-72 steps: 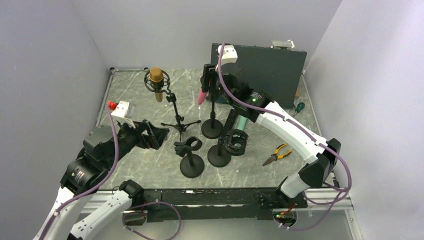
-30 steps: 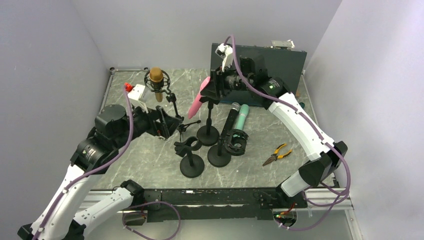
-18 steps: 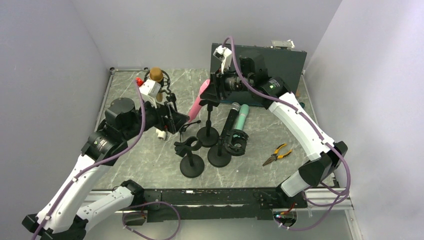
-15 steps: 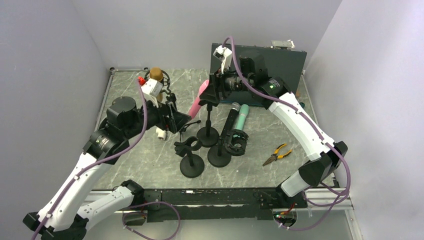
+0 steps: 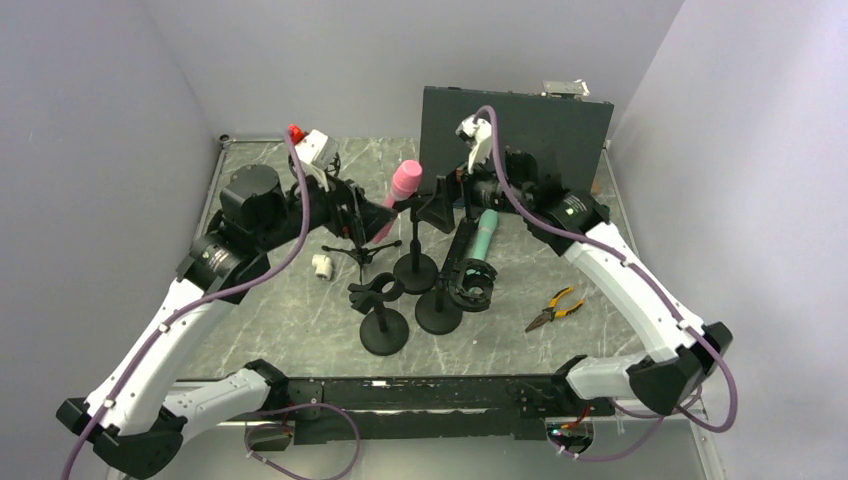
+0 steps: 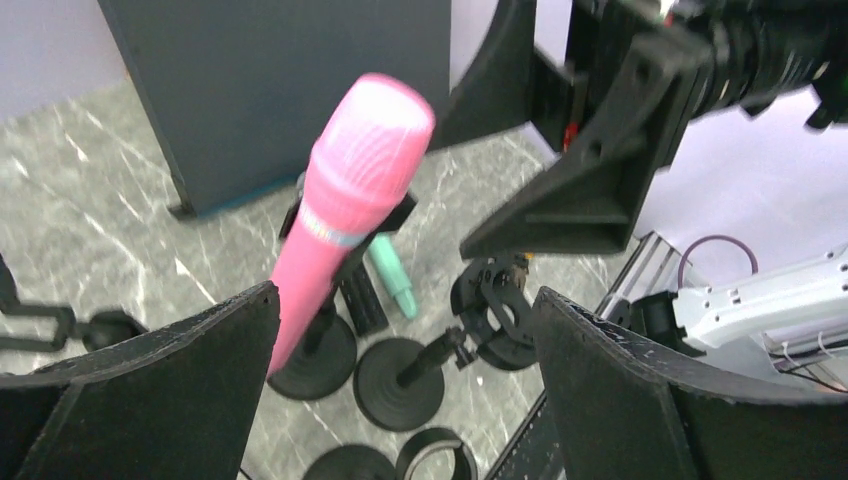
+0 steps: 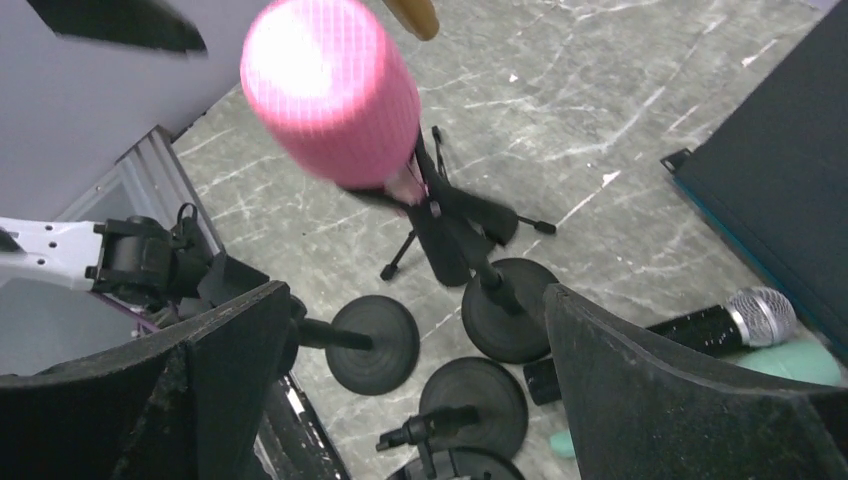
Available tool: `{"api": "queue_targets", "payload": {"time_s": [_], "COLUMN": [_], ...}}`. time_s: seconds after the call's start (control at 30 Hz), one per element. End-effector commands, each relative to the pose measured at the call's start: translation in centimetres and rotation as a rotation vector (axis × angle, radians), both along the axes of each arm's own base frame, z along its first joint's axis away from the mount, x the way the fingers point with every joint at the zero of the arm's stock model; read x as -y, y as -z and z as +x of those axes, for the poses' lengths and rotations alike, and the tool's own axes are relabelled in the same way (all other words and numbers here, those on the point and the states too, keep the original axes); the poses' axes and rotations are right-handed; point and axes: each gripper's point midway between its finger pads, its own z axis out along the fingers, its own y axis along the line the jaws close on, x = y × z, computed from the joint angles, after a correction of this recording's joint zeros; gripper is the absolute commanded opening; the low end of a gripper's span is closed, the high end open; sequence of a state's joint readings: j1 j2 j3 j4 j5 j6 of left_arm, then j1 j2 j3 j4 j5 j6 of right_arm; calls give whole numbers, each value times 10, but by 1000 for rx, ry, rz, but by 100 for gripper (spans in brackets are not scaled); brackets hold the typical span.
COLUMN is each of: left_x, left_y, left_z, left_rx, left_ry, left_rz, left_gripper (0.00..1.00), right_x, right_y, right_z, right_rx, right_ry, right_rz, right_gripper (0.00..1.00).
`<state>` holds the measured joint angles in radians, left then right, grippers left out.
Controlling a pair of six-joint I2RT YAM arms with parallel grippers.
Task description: Remove the microphone from the stand
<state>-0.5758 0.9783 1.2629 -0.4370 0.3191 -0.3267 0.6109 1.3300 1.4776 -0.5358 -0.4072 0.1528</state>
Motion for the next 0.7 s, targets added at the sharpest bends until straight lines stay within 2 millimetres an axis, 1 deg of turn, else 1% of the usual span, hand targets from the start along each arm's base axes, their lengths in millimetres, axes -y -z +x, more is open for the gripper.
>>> {"api": "queue_targets", "payload": {"time_s": [0.0, 0.07, 0.1, 0.2, 0.3, 0.47, 0.63, 0.67], "left_x": [8, 15, 18, 22, 23, 22, 28, 32], "left_y": [-51, -56, -57, -60, -59, -52, -39, -35], "left_z": [5, 7, 8, 17, 28, 47, 62, 66], "left_rx": [164, 188, 191, 189, 190, 210, 220, 224], "left_ry": [45, 82, 96, 89, 63, 16, 9, 16], "left_rz": [-32, -20, -18, -14, 4, 60, 87, 90], "left_gripper": [97, 90, 90, 98, 100, 100, 99, 99], "right_x": [14, 15, 17, 19, 15, 1, -2, -2], "right_y": [-19, -15, -10, -7, -8, 3, 10, 12], "right_z": [6, 8, 10, 10, 6, 2, 1, 2], "right_rx": [117, 142, 142, 159, 212, 211, 248, 254], "right_ry": [83, 88, 91, 74, 0, -128, -181, -195], "right_rz": [62, 95, 105, 155, 186, 165, 162, 159], "right_gripper": [100, 100, 100, 100, 100, 100, 99, 98]}}
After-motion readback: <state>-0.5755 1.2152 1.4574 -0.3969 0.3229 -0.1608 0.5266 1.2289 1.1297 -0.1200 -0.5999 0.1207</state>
